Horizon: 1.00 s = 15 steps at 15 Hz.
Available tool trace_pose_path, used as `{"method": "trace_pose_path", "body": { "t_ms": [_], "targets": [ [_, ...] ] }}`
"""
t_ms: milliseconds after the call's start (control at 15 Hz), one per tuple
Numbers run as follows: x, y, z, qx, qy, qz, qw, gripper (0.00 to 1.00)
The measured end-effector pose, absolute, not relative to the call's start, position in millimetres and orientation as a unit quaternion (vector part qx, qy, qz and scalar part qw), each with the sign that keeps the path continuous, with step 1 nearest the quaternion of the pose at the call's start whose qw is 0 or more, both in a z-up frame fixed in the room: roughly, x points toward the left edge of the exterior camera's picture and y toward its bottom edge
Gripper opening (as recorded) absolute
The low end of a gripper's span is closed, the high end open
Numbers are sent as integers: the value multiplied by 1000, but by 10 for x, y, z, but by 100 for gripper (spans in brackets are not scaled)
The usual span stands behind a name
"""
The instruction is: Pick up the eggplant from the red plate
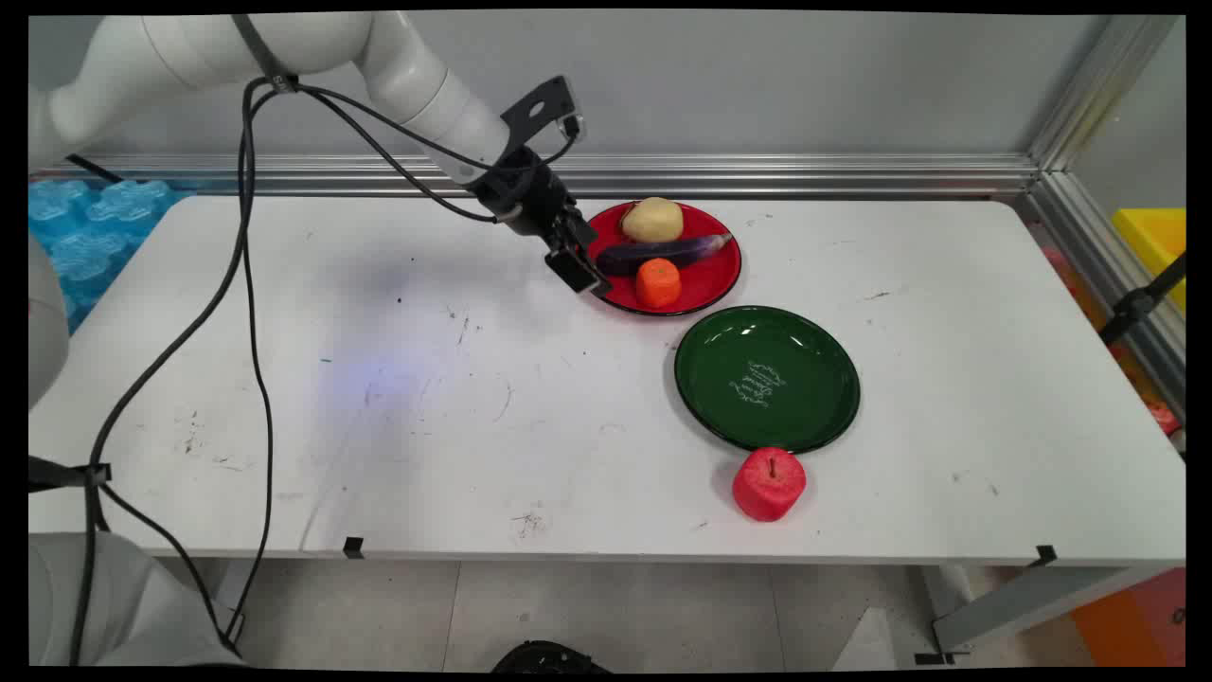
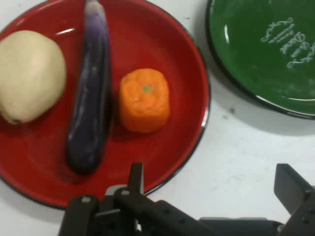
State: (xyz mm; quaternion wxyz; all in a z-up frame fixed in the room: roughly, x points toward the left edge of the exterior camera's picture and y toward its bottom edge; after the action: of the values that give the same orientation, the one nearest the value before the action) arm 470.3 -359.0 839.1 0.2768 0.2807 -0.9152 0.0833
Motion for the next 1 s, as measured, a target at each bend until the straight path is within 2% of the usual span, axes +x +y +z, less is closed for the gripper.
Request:
{"method": "trace_pose_path", "body": {
  "t_ms": [400,1000],
  "targets": [
    [4880,-3831,8353,272,-918,107,266,100],
    [4999,-4222,8104,245,-924,128,266,100]
  ]
}}
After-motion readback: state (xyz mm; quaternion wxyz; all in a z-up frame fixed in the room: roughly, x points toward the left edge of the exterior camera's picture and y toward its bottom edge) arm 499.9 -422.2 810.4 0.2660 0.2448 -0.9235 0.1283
